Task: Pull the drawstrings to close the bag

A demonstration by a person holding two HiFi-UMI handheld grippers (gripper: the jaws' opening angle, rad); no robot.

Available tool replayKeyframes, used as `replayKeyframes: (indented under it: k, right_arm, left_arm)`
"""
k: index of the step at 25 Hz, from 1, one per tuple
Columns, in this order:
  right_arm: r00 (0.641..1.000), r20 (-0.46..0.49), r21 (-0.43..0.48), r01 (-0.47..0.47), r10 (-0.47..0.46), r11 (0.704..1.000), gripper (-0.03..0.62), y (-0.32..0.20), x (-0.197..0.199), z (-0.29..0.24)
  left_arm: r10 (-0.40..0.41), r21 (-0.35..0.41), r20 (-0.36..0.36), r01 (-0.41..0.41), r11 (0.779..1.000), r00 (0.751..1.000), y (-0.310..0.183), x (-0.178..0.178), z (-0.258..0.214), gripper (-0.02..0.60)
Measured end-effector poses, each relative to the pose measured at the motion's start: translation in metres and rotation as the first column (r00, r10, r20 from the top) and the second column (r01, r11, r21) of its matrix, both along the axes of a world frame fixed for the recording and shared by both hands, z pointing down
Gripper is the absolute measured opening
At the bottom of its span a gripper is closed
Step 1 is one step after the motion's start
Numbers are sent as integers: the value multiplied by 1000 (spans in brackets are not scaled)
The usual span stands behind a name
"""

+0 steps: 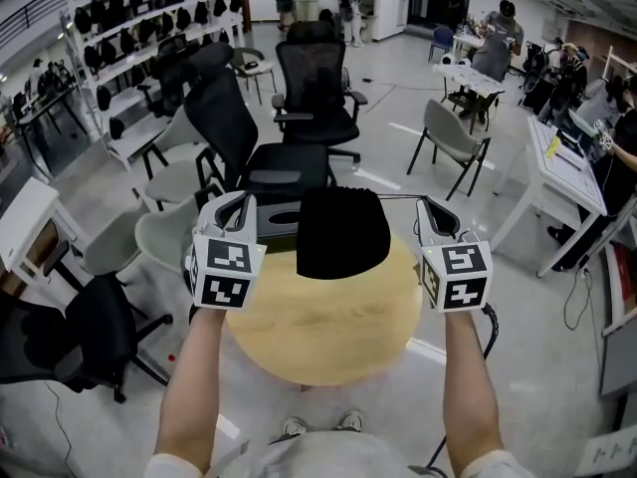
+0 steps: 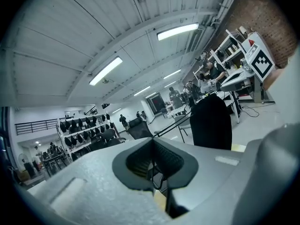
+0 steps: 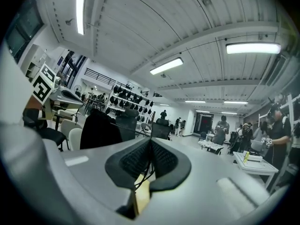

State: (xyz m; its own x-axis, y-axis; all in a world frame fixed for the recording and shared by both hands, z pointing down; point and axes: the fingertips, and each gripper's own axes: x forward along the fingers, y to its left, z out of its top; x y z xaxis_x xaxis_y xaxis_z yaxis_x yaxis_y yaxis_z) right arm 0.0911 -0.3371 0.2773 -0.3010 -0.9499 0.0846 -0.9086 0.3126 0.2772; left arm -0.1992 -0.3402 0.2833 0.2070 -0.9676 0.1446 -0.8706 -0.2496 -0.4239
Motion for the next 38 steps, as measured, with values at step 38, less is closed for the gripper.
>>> replayKeyframes:
  k: [38]
  right_arm:
    - [993, 96, -7, -63, 63, 998, 5, 1, 28, 12]
  left_arm:
    - [-53, -57, -159, 44, 997, 986, -1, -29, 24, 6]
